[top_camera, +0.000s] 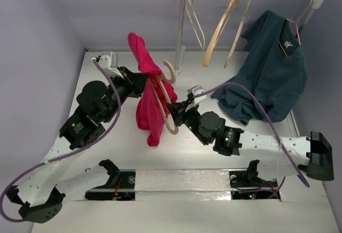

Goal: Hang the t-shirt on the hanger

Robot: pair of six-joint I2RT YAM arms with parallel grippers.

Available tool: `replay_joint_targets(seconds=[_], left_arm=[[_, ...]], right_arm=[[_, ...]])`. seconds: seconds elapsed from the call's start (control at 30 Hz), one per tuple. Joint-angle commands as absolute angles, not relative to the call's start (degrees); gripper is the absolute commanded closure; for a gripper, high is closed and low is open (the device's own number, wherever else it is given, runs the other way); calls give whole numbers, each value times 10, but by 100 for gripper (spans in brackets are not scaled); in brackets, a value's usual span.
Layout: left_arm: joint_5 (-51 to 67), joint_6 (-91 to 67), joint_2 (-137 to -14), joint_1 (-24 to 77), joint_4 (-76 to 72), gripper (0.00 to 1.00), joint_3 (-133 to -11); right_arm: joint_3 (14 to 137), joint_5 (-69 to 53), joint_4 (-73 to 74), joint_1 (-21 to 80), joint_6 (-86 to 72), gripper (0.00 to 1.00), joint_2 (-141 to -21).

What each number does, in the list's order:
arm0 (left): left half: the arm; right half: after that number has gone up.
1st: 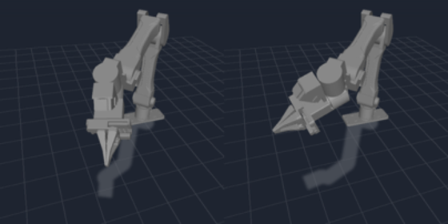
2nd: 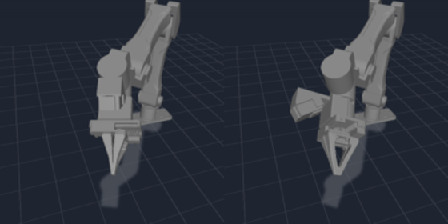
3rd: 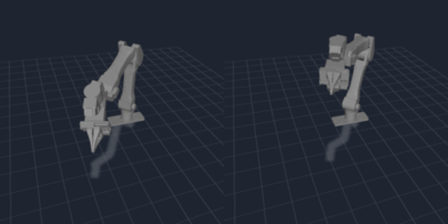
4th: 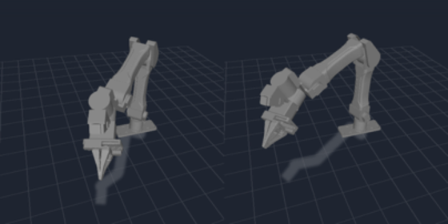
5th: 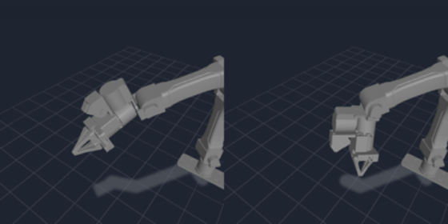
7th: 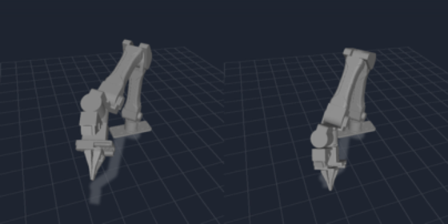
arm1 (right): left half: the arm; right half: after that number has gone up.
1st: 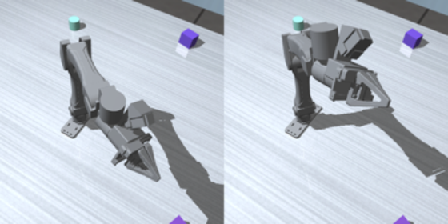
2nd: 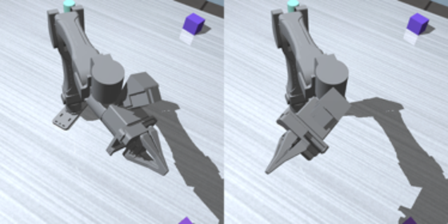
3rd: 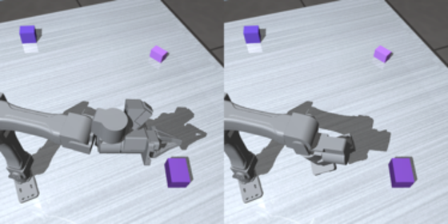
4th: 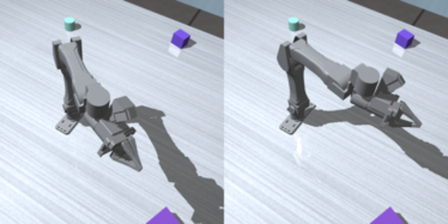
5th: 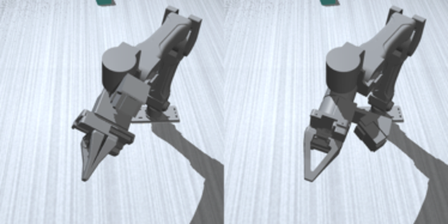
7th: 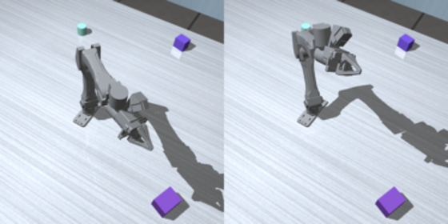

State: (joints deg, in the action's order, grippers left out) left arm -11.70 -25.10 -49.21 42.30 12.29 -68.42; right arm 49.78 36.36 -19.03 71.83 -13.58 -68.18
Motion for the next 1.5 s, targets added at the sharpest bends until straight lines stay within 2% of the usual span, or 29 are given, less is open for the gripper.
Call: replay_joint_targets(seconds=[0.0, 0.1, 0.23, 0.33, 0.43, 0.47, 0.5, 0.57, 0.6, 0.67, 1.0, 1.17, 1.27, 1.47], left_arm=[[-96, -241, -499, 426, 136, 100, -732], [-71, -229, -522, 426, 160, 100, -783], [-48, -221, -550, 426, 204, 100, -852], [-33, -233, -547, 426, 204, 100, -850], [-45, -246, -548, 426, 238, 100, -846], [-58, -250, -541, 426, 246, 97, -840], [-81, -255, -534, 426, 251, 83, -833], [-103, -263, -519, 426, 245, 66, -817], [-114, -265, -517, 426, 236, 54, -816], [-120, -267, -522, 426, 221, 45, -821], [-132, -332, -544, 426, 41, 36, -740], [-160, -358, -582, 426, 26, 31, -726], [-165, -381, -573, 411, -35, 28, -681], [-156, -403, -592, 406, -88, 29, -641]], right_arm=[[539, 310, -392, 715, -55, 100, -719], [590, 259, -386, 709, -40, 100, -766], [570, 211, -419, 692, -66, 100, -737], [586, 195, -407, 666, -74, 100, -744], [545, 202, -479, 661, -74, 100, -707], [531, 197, -506, 661, -80, 100, -693], [519, 196, -511, 661, -84, 100, -680], [500, 208, -492, 661, -87, 100, -669], [493, 212, -494, 661, -86, 100, -671], [462, 214, -511, 661, -96, 100, -668], [403, 217, -519, 661, -106, 100, -650], [384, 213, -512, 661, -113, 100, -635], [375, 205, -504, 661, -119, 100, -629], [367, 206, -497, 672, -109, 100, -631]])
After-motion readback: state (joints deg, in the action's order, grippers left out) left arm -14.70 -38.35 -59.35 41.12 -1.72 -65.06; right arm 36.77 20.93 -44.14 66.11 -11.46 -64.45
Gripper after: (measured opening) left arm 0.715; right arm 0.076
